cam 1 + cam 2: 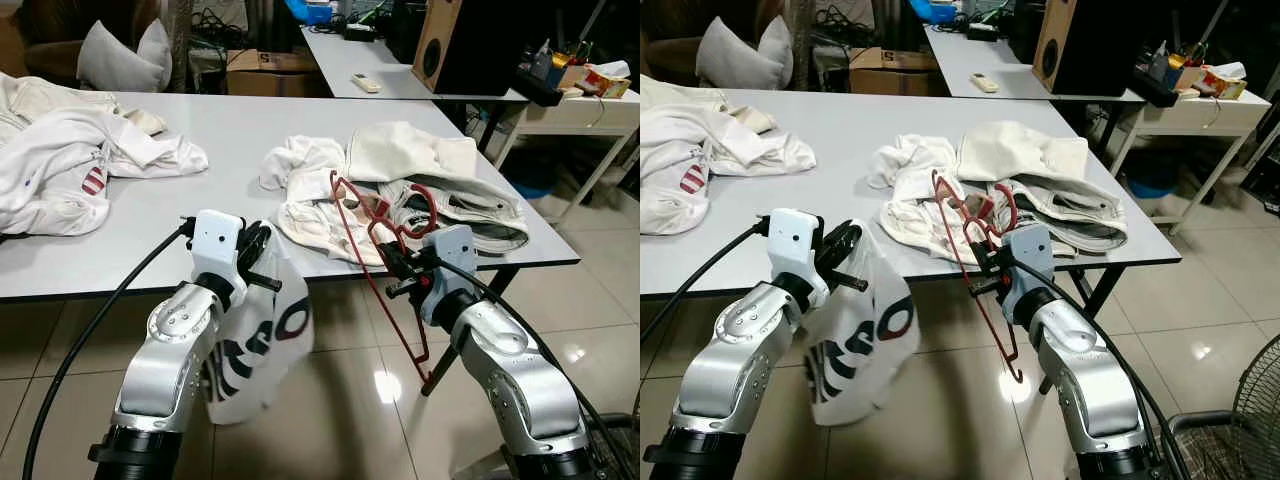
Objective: Hang hanger
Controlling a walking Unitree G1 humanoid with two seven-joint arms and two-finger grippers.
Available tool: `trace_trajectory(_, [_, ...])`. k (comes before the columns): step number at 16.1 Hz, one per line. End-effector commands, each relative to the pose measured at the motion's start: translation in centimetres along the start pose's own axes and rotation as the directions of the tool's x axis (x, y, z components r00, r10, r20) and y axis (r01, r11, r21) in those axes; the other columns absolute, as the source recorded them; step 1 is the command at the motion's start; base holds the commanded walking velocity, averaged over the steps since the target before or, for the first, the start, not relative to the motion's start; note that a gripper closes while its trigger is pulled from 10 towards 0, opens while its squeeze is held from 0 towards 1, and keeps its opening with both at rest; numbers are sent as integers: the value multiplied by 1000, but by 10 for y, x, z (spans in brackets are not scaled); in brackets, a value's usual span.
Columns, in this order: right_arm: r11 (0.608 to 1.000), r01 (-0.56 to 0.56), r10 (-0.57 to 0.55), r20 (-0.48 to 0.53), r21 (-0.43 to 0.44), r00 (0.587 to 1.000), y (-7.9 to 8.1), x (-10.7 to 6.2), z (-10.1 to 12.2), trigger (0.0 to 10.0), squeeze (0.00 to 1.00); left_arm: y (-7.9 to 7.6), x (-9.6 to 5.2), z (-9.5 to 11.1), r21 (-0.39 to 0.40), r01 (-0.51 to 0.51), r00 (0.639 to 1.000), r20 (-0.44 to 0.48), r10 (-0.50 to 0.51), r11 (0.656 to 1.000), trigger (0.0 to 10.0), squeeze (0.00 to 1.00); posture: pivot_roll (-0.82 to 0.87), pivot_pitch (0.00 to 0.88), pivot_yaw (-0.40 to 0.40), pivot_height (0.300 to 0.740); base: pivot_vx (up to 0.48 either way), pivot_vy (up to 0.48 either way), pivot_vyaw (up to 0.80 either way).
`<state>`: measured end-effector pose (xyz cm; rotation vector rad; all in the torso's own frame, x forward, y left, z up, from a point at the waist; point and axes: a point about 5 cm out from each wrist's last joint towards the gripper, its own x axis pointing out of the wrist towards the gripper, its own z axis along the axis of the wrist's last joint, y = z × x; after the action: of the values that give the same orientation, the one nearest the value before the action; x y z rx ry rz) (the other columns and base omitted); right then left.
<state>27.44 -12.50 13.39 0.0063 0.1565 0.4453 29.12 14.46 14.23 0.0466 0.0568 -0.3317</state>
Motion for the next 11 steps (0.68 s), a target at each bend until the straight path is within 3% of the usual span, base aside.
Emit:
trace_trajectory(1, [1000,13,-12,15,-14,1000,-3,1,5,10000,0,1,-1,5,-3,-6,1000,23,6,1000,10000,0,-38,0,-78,740,0,247,0])
trace_trajectory(5, [1000,3,-3,11,-16,1000,-2,3,5,10000,0,1,-3,5,-10,-15,1000,21,15,1000,10000,0,-33,0,-89,740,0,284,0])
trace_trajectory(11, [1000,2,-2,9,-15,1000,-2,4,4,10000,0,1,-4,5,-10,-17,1000,18,18,1000,10000,0,-31,0,-91,740,0,434,0])
